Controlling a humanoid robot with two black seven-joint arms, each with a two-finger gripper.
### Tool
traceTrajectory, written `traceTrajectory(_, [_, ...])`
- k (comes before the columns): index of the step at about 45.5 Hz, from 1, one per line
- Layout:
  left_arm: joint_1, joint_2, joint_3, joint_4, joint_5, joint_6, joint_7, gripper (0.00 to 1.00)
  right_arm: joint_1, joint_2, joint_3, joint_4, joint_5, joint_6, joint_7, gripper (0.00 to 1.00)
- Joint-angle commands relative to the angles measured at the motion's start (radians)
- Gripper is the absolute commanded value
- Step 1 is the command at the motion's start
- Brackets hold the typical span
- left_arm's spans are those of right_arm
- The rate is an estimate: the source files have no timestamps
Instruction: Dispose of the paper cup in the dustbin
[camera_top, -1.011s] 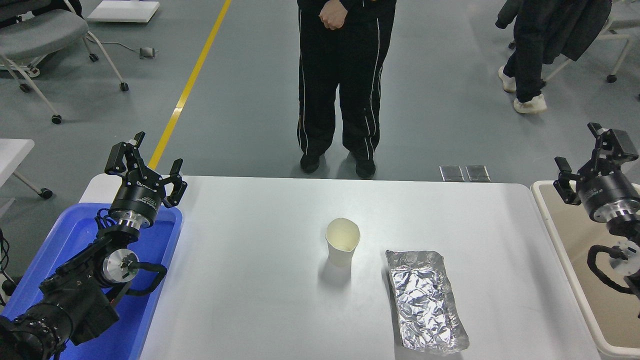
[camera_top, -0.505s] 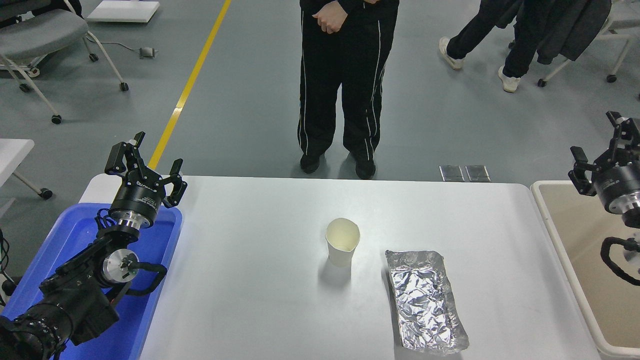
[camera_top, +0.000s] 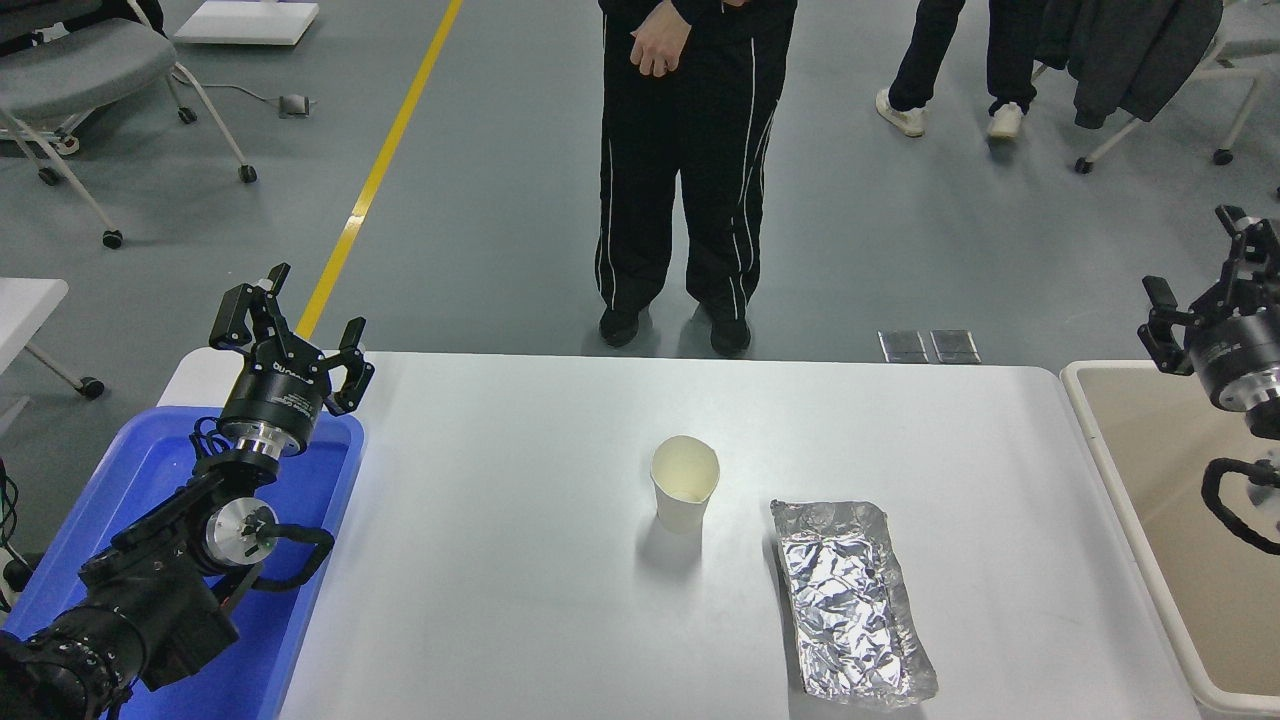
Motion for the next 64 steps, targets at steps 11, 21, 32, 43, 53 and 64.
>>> traceTrajectory(11, [0.0, 0.0, 0.0, 0.001, 0.0, 0.0, 0.0, 1.0, 0.404, 0.081, -0.615, 0.01, -0.365, 0.007, -0.003, 0.99])
traceTrajectory(21, [0.0, 0.0, 0.0, 0.001, 0.0, 0.0, 0.0, 1.0, 0.599, 0.228, -0.866, 0.012, -0.469, 0.03, 0.0, 0.99])
traceTrajectory(32, [0.0, 0.0, 0.0, 0.0, 0.0, 0.0, 0.0, 1.0, 0.705, 0.443, -0.956, 0.019, -0.702, 0.096, 0.002, 0.99])
traceTrajectory(43, [0.0, 0.0, 0.0, 0.0, 0.0, 0.0, 0.0, 1.0, 0.753, 0.541, -1.048, 0.166, -0.891, 0.103, 0.005, 0.99])
traceTrajectory(53, [0.0, 0.0, 0.0, 0.0, 0.0, 0.0, 0.0, 1.0, 0.69, 0.578, -1.165, 0.174, -0.98, 0.093, 0.003, 0.99])
traceTrajectory(64, [0.0, 0.0, 0.0, 0.0, 0.0, 0.0, 0.0, 1.0, 0.563, 0.578, -1.168, 0.018, -0.979, 0.065, 0.0, 0.99])
